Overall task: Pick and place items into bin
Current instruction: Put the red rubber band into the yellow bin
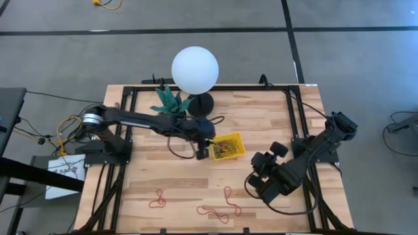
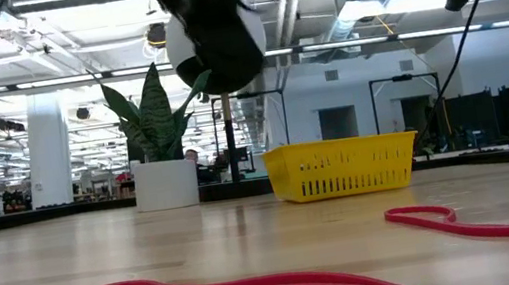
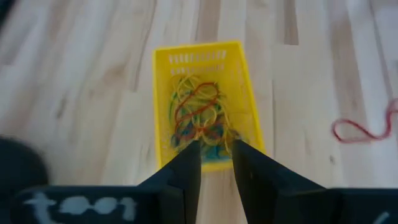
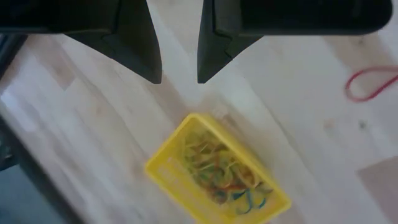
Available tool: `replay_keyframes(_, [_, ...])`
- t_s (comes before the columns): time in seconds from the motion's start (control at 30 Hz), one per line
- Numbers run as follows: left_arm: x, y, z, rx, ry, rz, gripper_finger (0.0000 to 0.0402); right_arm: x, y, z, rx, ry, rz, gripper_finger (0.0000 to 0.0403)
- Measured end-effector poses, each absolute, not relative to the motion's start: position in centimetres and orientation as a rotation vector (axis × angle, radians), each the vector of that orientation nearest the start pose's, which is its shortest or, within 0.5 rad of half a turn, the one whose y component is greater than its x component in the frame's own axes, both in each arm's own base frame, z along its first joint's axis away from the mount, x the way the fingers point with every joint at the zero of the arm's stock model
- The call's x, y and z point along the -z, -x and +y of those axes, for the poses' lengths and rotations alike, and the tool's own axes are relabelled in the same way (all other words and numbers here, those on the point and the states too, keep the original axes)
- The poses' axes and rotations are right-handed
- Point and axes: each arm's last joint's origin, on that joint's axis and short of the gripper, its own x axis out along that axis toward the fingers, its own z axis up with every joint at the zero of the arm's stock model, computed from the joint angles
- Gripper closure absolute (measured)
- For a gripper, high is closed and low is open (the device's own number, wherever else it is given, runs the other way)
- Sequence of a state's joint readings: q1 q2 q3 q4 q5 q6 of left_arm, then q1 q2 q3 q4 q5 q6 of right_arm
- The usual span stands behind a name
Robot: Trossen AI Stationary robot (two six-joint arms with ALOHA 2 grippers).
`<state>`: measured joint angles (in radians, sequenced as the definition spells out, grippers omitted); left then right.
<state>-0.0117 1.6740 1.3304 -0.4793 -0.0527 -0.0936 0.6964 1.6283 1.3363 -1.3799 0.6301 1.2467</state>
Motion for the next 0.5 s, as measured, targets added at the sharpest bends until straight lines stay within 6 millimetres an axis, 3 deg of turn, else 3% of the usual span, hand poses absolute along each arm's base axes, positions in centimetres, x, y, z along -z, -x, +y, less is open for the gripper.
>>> replay_keyframes(0.17, [-31.5, -31.6, -1.7, -0.14, -0.016, 0.816, 0.0322, -28.5, -23.5, 16.6, 0.623, -0.058, 1.016, 0.0305])
replay_keyframes(0.27, [-33.2, -28.6, -3.0, -0.186, -0.014, 0.837, 0.0322, -29.7, -24.2, 17.2, 0.556, -0.097, 0.971, 0.0305])
replay_keyframes(0.37, [-33.2, -26.3, -4.8, -0.215, -0.019, 0.822, 0.0322, -30.0, -24.9, 18.0, 0.458, -0.092, 0.921, 0.0305])
replay_keyframes(0.5, [-30.5, -23.5, -7.4, -0.212, 0.035, 0.824, 0.0322, -29.7, -25.8, 18.6, 0.375, -0.097, 0.874, 0.0305])
